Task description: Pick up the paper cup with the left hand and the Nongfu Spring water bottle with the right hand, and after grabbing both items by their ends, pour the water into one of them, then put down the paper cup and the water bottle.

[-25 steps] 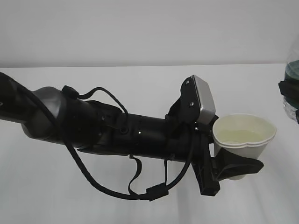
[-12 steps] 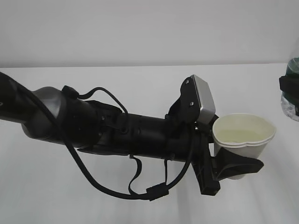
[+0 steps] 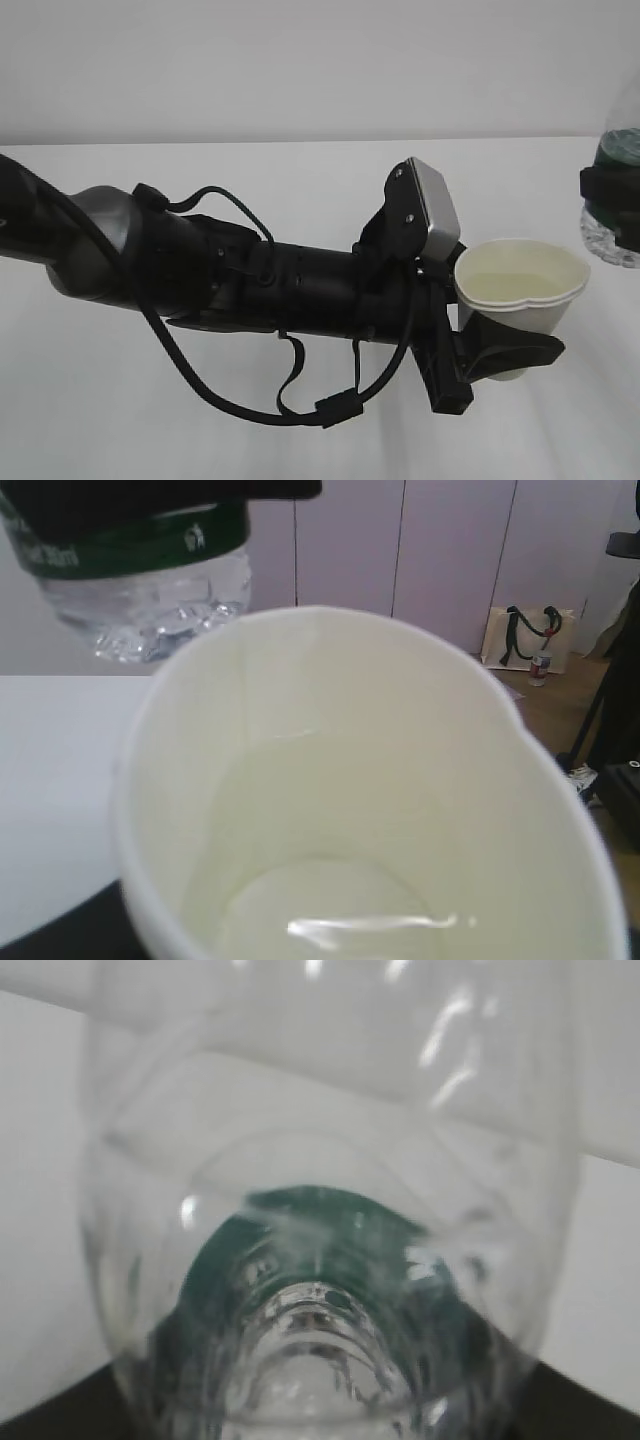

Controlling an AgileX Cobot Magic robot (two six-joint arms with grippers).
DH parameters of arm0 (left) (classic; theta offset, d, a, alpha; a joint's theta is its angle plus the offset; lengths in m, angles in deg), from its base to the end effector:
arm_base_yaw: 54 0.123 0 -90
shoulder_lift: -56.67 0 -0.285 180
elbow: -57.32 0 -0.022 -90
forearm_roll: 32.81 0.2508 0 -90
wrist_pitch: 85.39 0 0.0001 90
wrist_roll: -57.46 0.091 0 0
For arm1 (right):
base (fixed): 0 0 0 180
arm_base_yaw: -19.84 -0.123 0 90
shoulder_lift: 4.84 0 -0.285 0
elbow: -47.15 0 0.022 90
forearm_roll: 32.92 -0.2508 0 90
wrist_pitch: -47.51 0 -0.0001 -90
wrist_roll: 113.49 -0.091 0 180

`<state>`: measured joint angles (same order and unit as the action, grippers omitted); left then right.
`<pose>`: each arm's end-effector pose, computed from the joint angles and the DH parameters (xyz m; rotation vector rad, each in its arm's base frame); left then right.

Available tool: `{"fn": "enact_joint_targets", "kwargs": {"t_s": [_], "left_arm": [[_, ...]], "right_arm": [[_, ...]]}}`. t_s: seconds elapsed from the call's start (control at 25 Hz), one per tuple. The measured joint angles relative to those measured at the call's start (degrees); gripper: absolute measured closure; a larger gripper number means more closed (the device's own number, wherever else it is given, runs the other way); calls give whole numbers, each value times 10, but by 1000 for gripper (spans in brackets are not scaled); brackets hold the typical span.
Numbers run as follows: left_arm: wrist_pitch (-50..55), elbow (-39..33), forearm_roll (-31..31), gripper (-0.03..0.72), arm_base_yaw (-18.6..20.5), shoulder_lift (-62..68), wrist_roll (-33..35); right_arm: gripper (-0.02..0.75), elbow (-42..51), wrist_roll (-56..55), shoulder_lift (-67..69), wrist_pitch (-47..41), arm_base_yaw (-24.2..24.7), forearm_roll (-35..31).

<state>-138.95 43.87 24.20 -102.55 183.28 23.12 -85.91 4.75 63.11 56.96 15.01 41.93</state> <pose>0.2275 -0.3503 0.1577 1.3515 1.3370 -1.1564 0.2109 0.0322 0.2673 -0.4041 1.9149 0.0635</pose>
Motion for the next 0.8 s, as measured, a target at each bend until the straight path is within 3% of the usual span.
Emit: {"fn": "enact_joint_targets", "kwargs": {"t_s": [0.16,0.44,0.8], "left_arm": [[0,0,0,270,0,0,0],[0,0,0,271,2,0,0],[0,0,-1,271,16,0,0]], "right_arm": [[337,0,58,28,28,0,-46],[337,0,240,69,84,0,-243],[337,0,365,82,133,0,-350]]}}
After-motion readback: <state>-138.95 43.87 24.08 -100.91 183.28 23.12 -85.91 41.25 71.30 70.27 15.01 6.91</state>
